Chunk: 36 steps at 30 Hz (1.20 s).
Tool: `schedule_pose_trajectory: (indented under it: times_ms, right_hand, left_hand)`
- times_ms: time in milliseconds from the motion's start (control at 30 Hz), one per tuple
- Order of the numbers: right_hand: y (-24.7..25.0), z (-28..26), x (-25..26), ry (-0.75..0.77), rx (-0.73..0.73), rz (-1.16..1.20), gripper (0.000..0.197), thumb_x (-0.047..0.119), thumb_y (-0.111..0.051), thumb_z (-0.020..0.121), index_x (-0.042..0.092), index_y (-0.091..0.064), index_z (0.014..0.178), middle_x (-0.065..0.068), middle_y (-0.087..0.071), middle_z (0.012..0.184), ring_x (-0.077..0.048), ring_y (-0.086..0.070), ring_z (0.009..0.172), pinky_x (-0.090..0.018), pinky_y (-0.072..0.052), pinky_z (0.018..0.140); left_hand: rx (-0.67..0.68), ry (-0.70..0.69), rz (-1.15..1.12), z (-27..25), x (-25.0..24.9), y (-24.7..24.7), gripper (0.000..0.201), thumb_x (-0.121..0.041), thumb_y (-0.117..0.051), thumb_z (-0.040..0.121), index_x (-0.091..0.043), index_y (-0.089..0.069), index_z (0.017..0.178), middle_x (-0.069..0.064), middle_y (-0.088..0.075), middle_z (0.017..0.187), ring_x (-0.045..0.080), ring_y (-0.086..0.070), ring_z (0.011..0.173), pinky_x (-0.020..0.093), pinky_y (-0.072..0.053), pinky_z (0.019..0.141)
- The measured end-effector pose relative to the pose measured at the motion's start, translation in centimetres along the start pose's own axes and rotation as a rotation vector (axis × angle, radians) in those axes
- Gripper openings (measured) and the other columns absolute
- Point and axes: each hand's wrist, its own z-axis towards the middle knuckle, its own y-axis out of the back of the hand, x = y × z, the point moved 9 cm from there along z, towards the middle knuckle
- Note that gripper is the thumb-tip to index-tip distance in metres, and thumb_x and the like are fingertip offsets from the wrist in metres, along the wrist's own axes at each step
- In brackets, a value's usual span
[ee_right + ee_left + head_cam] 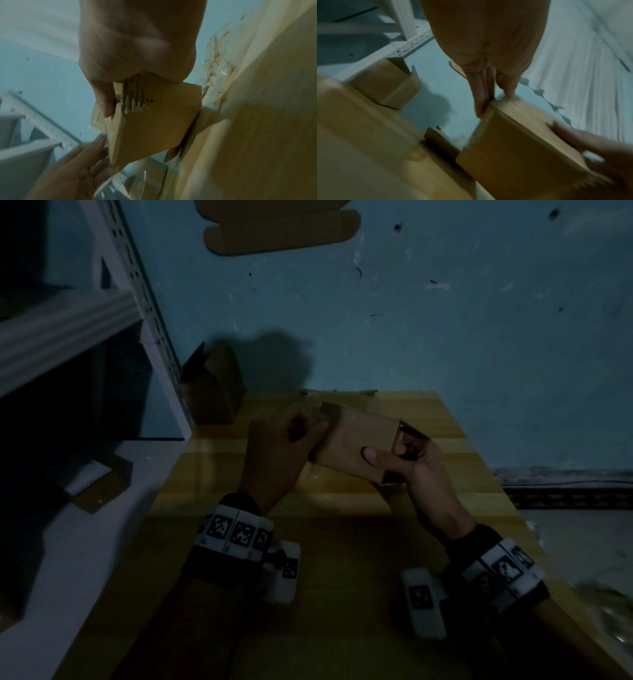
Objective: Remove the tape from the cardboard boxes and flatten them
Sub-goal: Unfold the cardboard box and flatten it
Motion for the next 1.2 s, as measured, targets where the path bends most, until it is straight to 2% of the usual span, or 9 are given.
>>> schedule_pose_trajectory:
  times_ms: [167,233,333,467,600,733,967,1100,1200]
  right_hand:
    - [0.8,0.1,0.3,0.013,0.007,-0.005,0.047,0.019,-0.076,0.080,0.015,-0.067,0.125,-0.003,-0.076,0.113,-0.020,-0.072,0.101,-0.024,-0.055,0.068]
    - [1.1,0.2,0.3,0.014,0.010,0.000,0.050,0.019,-0.074,0.077,0.014,-0.067,0.126,-0.005,-0.075,0.114,-0.022,-0.072,0.101,-0.025,-0.056,0.067]
    - [1.3,0.3,0.4,0.019,0.026,-0.001,0.051,0.021,-0.075,0.075,0.012,-0.067,0.125,-0.006,-0.075,0.112,-0.025,-0.071,0.099,-0.030,-0.055,0.065]
    - [1.7,0.4,0.3,0.017,0.039,0.001,0.051,0.021,-0.074,0.075,0.010,-0.067,0.124,-0.008,-0.074,0.113,-0.028,-0.070,0.101,-0.032,-0.055,0.064]
    - [1.8,0.4,0.4,0.008,0.061,0.020,0.048,0.017,-0.069,0.076,0.009,-0.068,0.123,-0.008,-0.074,0.111,-0.030,-0.070,0.098,-0.035,-0.055,0.061]
    - [2.0,0.4,0.3,-0.005,0.062,0.029,0.043,0.016,-0.067,0.076,0.012,-0.070,0.118,-0.006,-0.075,0.105,-0.024,-0.070,0.087,-0.032,-0.051,0.059]
    - [2.2,0.4,-0.2,-0.033,0.041,0.000,0.050,0.021,-0.069,0.076,0.009,-0.068,0.124,-0.003,-0.075,0.106,-0.018,-0.070,0.088,-0.027,-0.052,0.059]
    - [2.3,0.4,-0.2,-0.047,0.031,0.033,0.047,0.021,-0.067,0.077,0.008,-0.067,0.123,0.001,-0.076,0.101,-0.015,-0.070,0.084,-0.025,-0.053,0.057]
    - [2.5,0.5,-0.1,-0.040,0.011,0.014,0.051,0.024,-0.068,0.078,0.010,-0.065,0.127,-0.001,-0.075,0.108,-0.018,-0.070,0.093,-0.026,-0.054,0.064]
  left_hand:
    - [0.033,0.106,-0.256,0.2,1.2,0.1,0.024,-0.037,-0.071,0.083,-0.014,-0.066,0.077,0.005,-0.070,0.074,0.024,-0.071,0.074,0.048,-0.060,0.065]
    - [0.055,0.118,-0.322,0.1,0.9,0.0,0.016,-0.034,-0.072,0.083,-0.021,-0.066,0.075,0.005,-0.070,0.074,0.025,-0.072,0.074,0.047,-0.061,0.064]
    - [0.080,0.147,-0.392,0.1,0.9,0.0,0.014,-0.008,-0.070,0.089,-0.010,-0.063,0.077,0.009,-0.070,0.073,0.019,-0.072,0.072,0.037,-0.061,0.061]
    - [0.134,0.189,-0.461,-0.1,0.8,-0.2,0.010,-0.001,-0.067,0.087,-0.002,-0.061,0.079,0.004,-0.072,0.070,0.023,-0.072,0.068,0.037,-0.061,0.058]
    - [0.161,0.231,-0.528,-0.3,0.3,-0.2,0.017,-0.007,-0.067,0.084,0.007,-0.059,0.085,0.025,-0.070,0.074,0.036,-0.067,0.063,0.042,-0.061,0.058]
    - [0.170,0.249,-0.528,-0.5,0.3,-0.3,0.007,0.003,-0.063,0.090,0.009,-0.059,0.087,0.038,-0.065,0.080,0.040,-0.067,0.064,0.041,-0.062,0.058]
    - [0.204,0.377,-0.505,-0.7,1.6,-1.2,0.021,-0.013,-0.071,0.084,-0.006,-0.058,0.098,0.022,-0.071,0.088,0.028,-0.071,0.070,0.036,-0.061,0.061]
    - [0.206,0.417,-0.571,-0.8,2.2,-1.3,0.009,-0.010,-0.062,0.093,-0.007,-0.061,0.101,0.019,-0.073,0.093,0.027,-0.073,0.073,0.033,-0.061,0.064]
    - [0.194,0.427,-0.570,-0.7,2.2,-1.3,0.009,-0.010,-0.057,0.098,-0.010,-0.058,0.108,0.014,-0.074,0.097,0.022,-0.072,0.075,0.030,-0.059,0.064]
